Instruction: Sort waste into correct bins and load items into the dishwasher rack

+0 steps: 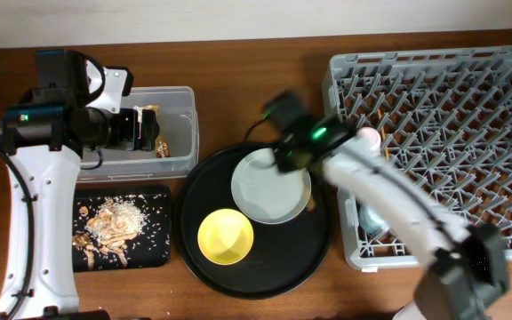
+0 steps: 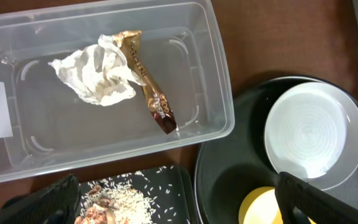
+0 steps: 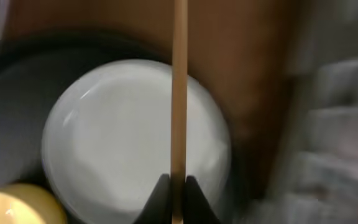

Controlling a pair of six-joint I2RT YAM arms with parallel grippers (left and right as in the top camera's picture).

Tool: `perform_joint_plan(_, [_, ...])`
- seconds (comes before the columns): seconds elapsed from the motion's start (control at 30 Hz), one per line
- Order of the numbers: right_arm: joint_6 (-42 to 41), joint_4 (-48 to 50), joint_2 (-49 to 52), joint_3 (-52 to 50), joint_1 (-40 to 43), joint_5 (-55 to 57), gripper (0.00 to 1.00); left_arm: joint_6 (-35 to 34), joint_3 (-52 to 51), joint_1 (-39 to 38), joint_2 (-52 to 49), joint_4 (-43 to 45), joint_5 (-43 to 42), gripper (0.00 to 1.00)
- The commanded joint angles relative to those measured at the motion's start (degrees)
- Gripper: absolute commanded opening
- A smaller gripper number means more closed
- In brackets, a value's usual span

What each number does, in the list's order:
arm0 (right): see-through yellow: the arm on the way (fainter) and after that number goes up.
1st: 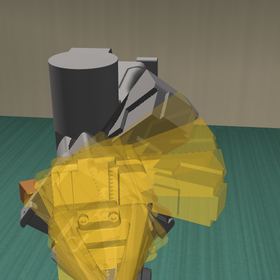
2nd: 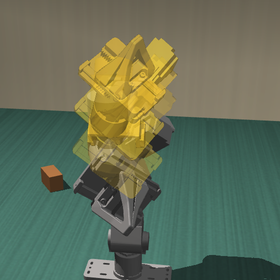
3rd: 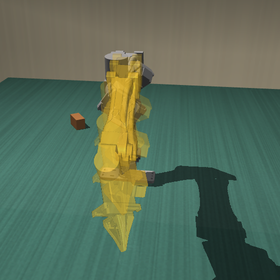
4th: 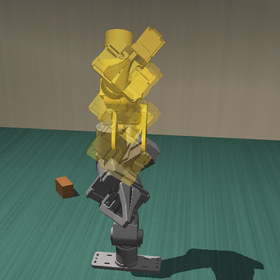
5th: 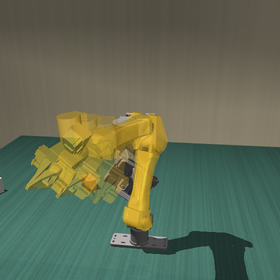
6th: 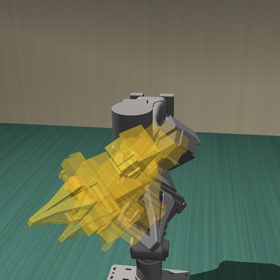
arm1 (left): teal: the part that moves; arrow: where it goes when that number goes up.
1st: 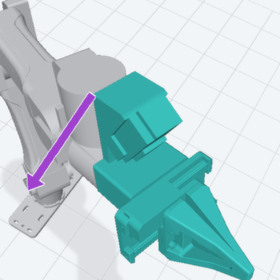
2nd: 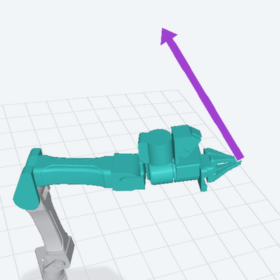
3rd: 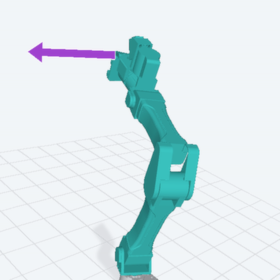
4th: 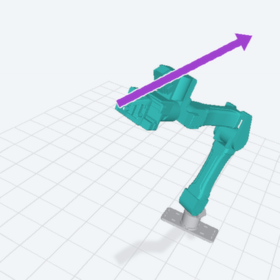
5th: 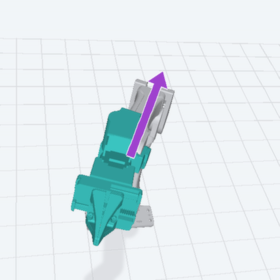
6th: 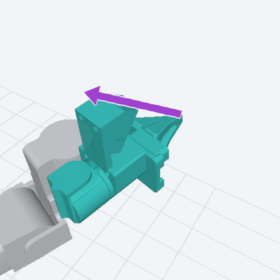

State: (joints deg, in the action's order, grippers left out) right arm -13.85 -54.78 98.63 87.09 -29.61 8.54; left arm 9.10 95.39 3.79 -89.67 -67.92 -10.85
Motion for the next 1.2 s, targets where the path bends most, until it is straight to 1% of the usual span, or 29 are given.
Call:
perform_joint_plan(0.0, [19.41, -4.39, -2.08, 5.4, 12.0, 4.17, 0.04, -0.7, 0.17, 0.13, 0.85, 0.13, 0.22, 0.99])
perform_joint_plan(0.03, [22.03, -6.1, -1.42, 5.33, 18.01, 4.17, 0.04, -0.7, 0.17, 0.13, 0.85, 0.13, 0.2, 0.99])
perform_joint_plan(0.1, [22.03, -6.14, -0.66, 5.33, 25.22, 3.67, 0.04, -0.68, 0.17, 0.13, 0.85, 0.11, 0.22, 0.99])
perform_joint_plan(0.13, [23.39, -5.68, 0.26, 5.33, 29.31, 0.68, 0.04, -0.7, 0.17, 0.13, 0.85, 0.13, 0.22, 0.99])
perform_joint_plan(0.2, [26.75, -5.88, 2.45, 5.27, 33.83, -4.76, 0.04, -0.7, 0.17, 0.13, 0.85, 0.13, 0.2, 0.99])
perform_joint_plan(0.27, [26.73, -5.29, 5.75, 5.18, 37.4, -7.41, 0.04, -0.7, 0.17, 0.13, 0.85, 0.13, 0.22, 0.99])
perform_joint_plan(0.33, [26.69, -4.83, 8.76, 5.18, 38.34, -11.96, 0.06, -0.7, 0.17, 0.13, 0.85, 0.13, 0.22, 0.99])
perform_joint_plan(0.37, [26.67, -4.85, 9.22, 5.18, 38.21, -12.02, 0.15, -0.68, 0.17, 0.13, 0.85, 0.11, 0.22, 0.99])
perform_joint_plan(0.4, [26.43, -4.85, 9.55, 5.18, 38.14, -12.02, 0.29, -0.7, 0.17, 0.13, 0.85, 0.13, 0.2, 0.99])
perform_joint_plan(0.47, [26.45, -4.85, 9.68, 5.16, 38.14, -12.0, 0.4, -0.7, 0.17, 0.13, 0.85, 0.13, 0.22, 0.99])
perform_joint_plan(0.5, [25.11, -4.85, 9.68, 5.16, 38.14, -12.0, 0.46, -0.7, 0.17, 0.13, 0.85, 0.13, 0.22, 0.99])
perform_joint_plan(0.53, [20.9, -4.85, 9.68, 5.16, 38.14, -12.13, 0.47, -0.68, 0.17, 0.13, 0.85, 0.13, 0.22, 0.99])
perform_joint_plan(0.57, [14.25, -5.95, 9.68, 5.18, 38.14, -20.48, 0.52, -0.7, 0.17, 0.13, 0.85, 0.13, 0.22, 0.99])
perform_joint_plan(0.6, [13.44, -7.65, 9.68, 5.18, 38.14, -28.59, 0.53, -0.68, 0.17, 0.13, 0.85, 0.11, 0.22, 0.99])
perform_joint_plan(0.63, [13.33, -11.74, 9.68, 5.16, 37.55, -42.58, 0.54, -0.68, 0.17, 0.13, 0.85, 0.13, 0.22, 0.99])
perform_joint_plan(0.67, [13.53, -15.15, 9.68, 5.16, 36.52, -47.74, 0.56, -0.7, 0.17, 0.13, 0.85, 0.13, 0.2, 0.99])
perform_joint_plan(0.73, [16.06, -19.17, 9.68, 5.16, 31.23, -49.48, 0.59, -0.7, 0.17, 0.13, 0.85, 0.13, 0.22, 0.99])
perform_joint_plan(0.8, [17.05, -19.69, 9.68, 5.05, 21.66, -48.37, 0.61, -0.7, 0.17, 0.13, 0.85, 0.13, 0.22, 0.99])
perform_joint_plan(0.83, [17.03, -19.34, 9.68, 5.05, 14.71, -46.77, 0.61, -0.68, 0.17, 0.13, 0.85, 0.11, 0.22, 0.99])
perform_joint_plan(0.9, [17.0, -18.01, 9.7, 5.05, 6.1, -43.65, 0.61, -0.7, 0.17, 0.13, 0.85, 0.11, 0.2, 0.99])
perform_joint_plan(0.97, [16.98, -14.56, 9.75, 5.05, -8.35, -42.29, 0.61, -0.7, 0.17, 0.13, 0.85, 0.11, 0.22, 0.99])
perform_joint_plan(1.0, [16.96, -12.2, 9.75, 5.05, -14.14, -42.29, 0.61, -0.68, 0.17, 0.13, 0.85, 0.11, 0.22, 0.99])
perform_joint_plan(1.03, [16.92, -10.38, 9.75, 5.05, -17.64, -42.1, 0.61, -0.7, 0.17, 0.13, 0.85, 0.13, 0.2, 0.99])
perform_joint_plan(1.07, [16.04, -7.52, 9.77, 5.05, -21.99, -38.99, 0.6, -0.7, 0.17, 0.13, 0.85, 0.13, 0.22, 0.99])
perform_joint_plan(1.1, [13.35, -4.68, 9.86, 5.05, -26.71, -30.21, 0.59, -0.7, 0.17, 0.13, 0.85, 0.09, 0.22, 0.99])
perform_joint_plan(1.13, [11.74, -3.85, 9.88, 5.05, -28.96, -24.63, 0.59, -0.7, 0.17, 0.13, 0.85, 0.04, 0.22, 0.99])
perform_joint_plan(1.17, [9.55, -3.06, 9.97, 5.05, -31.45, -16.76, 0.54, -0.68, 0.17, 0.13, 0.85, -0.09, 0.2, 0.99])
